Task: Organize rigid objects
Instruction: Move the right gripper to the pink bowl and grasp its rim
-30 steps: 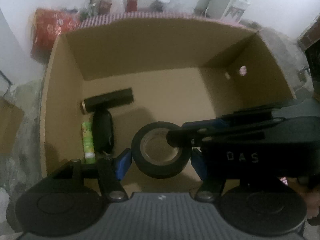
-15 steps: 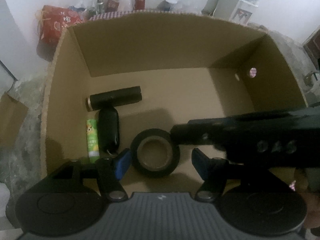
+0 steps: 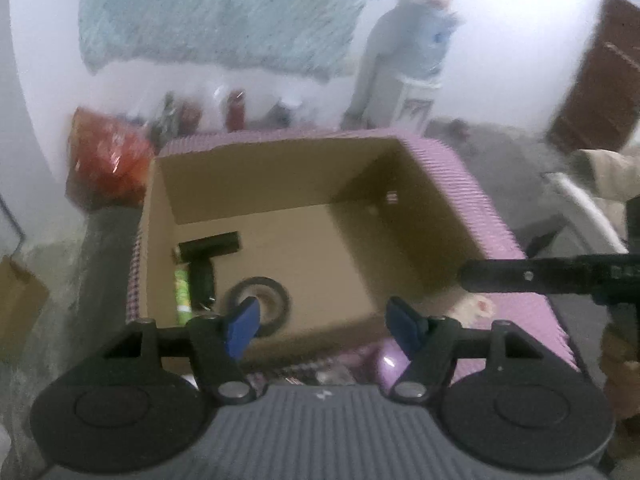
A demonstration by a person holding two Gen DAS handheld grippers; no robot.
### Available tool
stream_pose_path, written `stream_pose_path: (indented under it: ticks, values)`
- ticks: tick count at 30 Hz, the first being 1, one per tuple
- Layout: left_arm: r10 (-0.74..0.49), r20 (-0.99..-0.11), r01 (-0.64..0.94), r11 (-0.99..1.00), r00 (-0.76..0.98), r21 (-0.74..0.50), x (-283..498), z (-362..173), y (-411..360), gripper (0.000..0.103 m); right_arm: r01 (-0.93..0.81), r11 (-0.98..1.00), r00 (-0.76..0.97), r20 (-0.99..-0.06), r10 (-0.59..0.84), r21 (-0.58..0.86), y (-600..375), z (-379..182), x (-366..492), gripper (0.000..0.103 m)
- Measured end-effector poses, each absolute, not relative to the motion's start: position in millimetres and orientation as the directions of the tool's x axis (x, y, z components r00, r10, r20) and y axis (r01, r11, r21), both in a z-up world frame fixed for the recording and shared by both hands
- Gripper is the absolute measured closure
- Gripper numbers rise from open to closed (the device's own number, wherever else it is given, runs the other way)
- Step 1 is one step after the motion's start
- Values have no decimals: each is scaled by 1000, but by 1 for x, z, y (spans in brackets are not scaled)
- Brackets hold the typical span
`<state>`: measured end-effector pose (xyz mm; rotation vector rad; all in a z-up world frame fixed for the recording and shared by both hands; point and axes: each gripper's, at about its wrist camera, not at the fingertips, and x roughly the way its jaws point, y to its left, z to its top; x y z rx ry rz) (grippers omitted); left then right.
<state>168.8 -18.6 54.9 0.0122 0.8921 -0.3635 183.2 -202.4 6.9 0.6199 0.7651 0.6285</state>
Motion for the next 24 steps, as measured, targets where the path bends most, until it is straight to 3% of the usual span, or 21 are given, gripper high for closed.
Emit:
stream_pose_path:
  ticks: [5,10,15,22,24]
  values:
    - [-351,-716,370,918,604,-139,110,38,-37,30,-273,676,610,-420,672,685,-225,-4,122,77]
    - [-376,-726,379,910,576,-171,83,-11,-61,31,-205,716,644,-459,612,667,-228,-40,88,75]
    - [-330,-733,383,918,595,-102,80,-50,-90,31,-142,790,644,-551,531,596,-215,-73,91,73]
    - [-278,-724,383,924,631,-21,91,-82,-117,33,-113,836,650,-596,471,537,-208,-92,104,65]
    - [-260,-726,367,930,637,-10,96,-87,-118,38,-115,847,653,-603,459,519,-206,-93,111,65]
